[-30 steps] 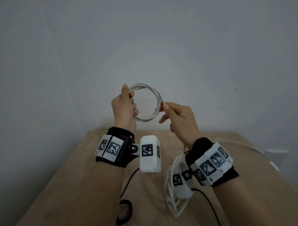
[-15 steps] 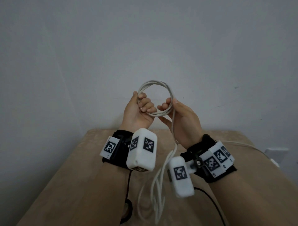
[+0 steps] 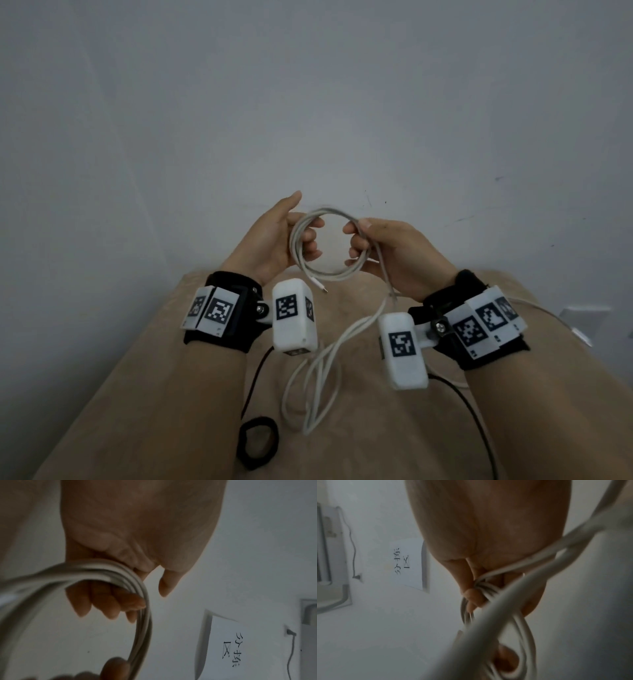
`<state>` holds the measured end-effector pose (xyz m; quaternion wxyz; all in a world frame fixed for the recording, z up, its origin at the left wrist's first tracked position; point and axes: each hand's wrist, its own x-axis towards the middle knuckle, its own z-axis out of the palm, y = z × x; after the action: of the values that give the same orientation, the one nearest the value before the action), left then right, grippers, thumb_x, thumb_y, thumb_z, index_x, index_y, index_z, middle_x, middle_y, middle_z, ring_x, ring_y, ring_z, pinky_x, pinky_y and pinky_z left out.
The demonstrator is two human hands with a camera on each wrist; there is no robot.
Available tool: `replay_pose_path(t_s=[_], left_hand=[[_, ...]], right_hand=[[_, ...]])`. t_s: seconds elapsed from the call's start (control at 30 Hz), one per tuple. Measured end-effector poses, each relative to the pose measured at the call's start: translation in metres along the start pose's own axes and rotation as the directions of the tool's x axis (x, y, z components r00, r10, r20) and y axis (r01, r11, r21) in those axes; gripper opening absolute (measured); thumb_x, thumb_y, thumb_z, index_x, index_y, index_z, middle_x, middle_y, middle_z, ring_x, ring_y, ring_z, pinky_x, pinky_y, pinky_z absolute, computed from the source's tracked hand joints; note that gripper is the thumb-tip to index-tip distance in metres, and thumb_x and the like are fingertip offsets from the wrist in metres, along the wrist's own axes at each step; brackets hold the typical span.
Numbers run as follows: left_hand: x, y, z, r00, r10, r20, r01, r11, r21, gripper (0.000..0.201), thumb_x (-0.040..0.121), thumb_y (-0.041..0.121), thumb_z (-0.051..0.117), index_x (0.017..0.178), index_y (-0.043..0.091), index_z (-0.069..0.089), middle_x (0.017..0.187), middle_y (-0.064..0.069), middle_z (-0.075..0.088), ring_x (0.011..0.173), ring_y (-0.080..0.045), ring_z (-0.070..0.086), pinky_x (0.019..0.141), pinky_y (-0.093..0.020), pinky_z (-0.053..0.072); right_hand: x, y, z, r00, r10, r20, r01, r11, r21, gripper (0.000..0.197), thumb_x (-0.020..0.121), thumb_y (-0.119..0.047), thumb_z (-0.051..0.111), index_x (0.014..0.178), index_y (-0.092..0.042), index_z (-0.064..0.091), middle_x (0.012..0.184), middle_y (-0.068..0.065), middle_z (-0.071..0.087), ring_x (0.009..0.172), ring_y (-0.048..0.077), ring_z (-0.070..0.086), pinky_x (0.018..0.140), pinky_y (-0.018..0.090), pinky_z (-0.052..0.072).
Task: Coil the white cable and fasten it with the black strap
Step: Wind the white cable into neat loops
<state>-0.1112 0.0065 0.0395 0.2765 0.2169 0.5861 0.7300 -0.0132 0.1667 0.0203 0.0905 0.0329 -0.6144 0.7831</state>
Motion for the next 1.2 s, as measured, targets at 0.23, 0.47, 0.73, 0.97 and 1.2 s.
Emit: replay_pose_path(t_s=[0.23,0.47,0.73,0.97,1.2], left_hand=[[-0.009,0.003,0.003,0.995,-0.031,0.099,-0.009,0.925,0.38,0.044,0.091,0.049,0.051,0.067,0.013,0.057,0.048,0.006,0.029,0.038,-0.008,0.027,0.04,-0.019,0.029],[-0.007,0.0,0.009,0.994,0.07,0.084,-0.101,0.88,0.464,0.043,0.094,0.043,0.052,0.059,0.018,0.044,0.045,0.01,0.024,0.039,-0.006,0.015,0.038,-0.016,0.012],[-0.006,0.004,0.005,0.973,0.221,-0.071,-0.188,0.929,0.318,0.042,0.093,0.042,0.054,0.061,0.02,0.041,0.049,0.009,0.024,0.038,-0.005,0.017,0.037,-0.016,0.013],[-0.008,0.009,-0.002,0.924,0.309,-0.225,-0.276,0.947,0.166,0.044,0.096,0.038,0.054,0.061,0.023,0.032,0.049,0.01,0.021,0.039,-0.005,0.014,0.036,-0.016,0.013],[-0.013,0.014,-0.015,0.978,0.189,-0.093,-0.154,0.942,0.297,0.047,0.094,0.046,0.05,0.057,0.024,0.033,0.048,0.01,0.022,0.038,-0.005,0.015,0.036,-0.014,0.013]], right_hand=[[-0.002,0.0,0.006,0.996,0.037,0.083,-0.013,0.962,-0.274,0.03,0.1,-0.018,0.042,0.084,-0.007,0.065,0.056,-0.003,0.05,0.059,0.015,0.053,0.07,0.032,0.047],[-0.002,-0.001,0.01,0.999,0.025,0.028,-0.014,0.949,-0.315,0.032,0.101,-0.022,0.042,0.09,-0.007,0.068,0.059,-0.001,0.052,0.058,0.014,0.054,0.065,0.028,0.048],[-0.003,-0.007,0.01,0.997,-0.054,-0.055,0.029,0.922,-0.386,0.023,0.097,-0.018,0.053,0.11,-0.004,0.066,0.091,0.009,0.071,0.081,0.014,0.065,0.058,0.023,0.054],[-0.003,-0.005,0.005,0.982,-0.124,-0.139,0.068,0.934,-0.352,0.019,0.084,0.003,0.066,0.1,-0.006,0.07,0.091,0.006,0.071,0.063,0.006,0.059,0.051,0.016,0.044],[-0.001,-0.008,0.005,0.908,-0.308,-0.285,0.193,0.91,-0.367,0.009,0.085,-0.002,0.066,0.084,-0.009,0.072,0.074,0.008,0.065,0.057,0.006,0.054,0.05,0.017,0.042]])
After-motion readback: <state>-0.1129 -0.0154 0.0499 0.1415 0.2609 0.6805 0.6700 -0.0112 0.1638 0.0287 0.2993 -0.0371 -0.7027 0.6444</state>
